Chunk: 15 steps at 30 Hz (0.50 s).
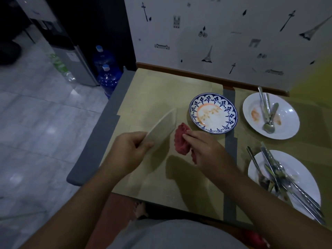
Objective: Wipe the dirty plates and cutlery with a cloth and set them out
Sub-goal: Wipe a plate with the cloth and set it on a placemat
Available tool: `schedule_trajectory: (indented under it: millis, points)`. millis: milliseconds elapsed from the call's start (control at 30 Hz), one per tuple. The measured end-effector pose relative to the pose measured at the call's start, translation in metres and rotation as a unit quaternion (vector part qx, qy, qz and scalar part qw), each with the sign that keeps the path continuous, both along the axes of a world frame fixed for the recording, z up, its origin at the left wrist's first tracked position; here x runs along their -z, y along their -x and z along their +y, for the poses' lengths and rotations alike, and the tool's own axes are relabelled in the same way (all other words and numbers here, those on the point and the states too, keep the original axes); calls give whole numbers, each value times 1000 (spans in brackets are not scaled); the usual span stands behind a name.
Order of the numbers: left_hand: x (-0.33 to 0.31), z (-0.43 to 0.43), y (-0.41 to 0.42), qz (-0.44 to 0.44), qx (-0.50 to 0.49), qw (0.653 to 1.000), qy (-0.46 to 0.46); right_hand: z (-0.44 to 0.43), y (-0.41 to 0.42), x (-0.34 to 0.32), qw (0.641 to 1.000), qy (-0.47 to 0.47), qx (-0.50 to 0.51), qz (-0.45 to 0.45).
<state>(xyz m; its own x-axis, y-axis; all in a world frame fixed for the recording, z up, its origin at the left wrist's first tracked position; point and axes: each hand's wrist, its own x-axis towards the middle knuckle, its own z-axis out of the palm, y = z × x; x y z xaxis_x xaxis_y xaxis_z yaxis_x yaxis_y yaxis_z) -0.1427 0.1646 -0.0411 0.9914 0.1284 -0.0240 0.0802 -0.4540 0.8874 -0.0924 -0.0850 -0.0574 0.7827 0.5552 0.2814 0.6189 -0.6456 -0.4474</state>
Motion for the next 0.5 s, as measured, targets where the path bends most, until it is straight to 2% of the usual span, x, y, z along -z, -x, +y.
schedule_trajectory:
  millis: [100,167,300,500]
  points:
    - [23,0,6,-88,35,964,-247,-3,-1,-2,1000,8,7,-1]
    - [41,-1,13,-101,32,938,-331,-4,0,-1,1000,8,5,-3]
    - [70,-1,27,-154,35,910,-382,0,5,5,1000,6,-4,7]
    - [98,-1,42,-142,92,894,-415,6,8,25,999,19,-31,7]
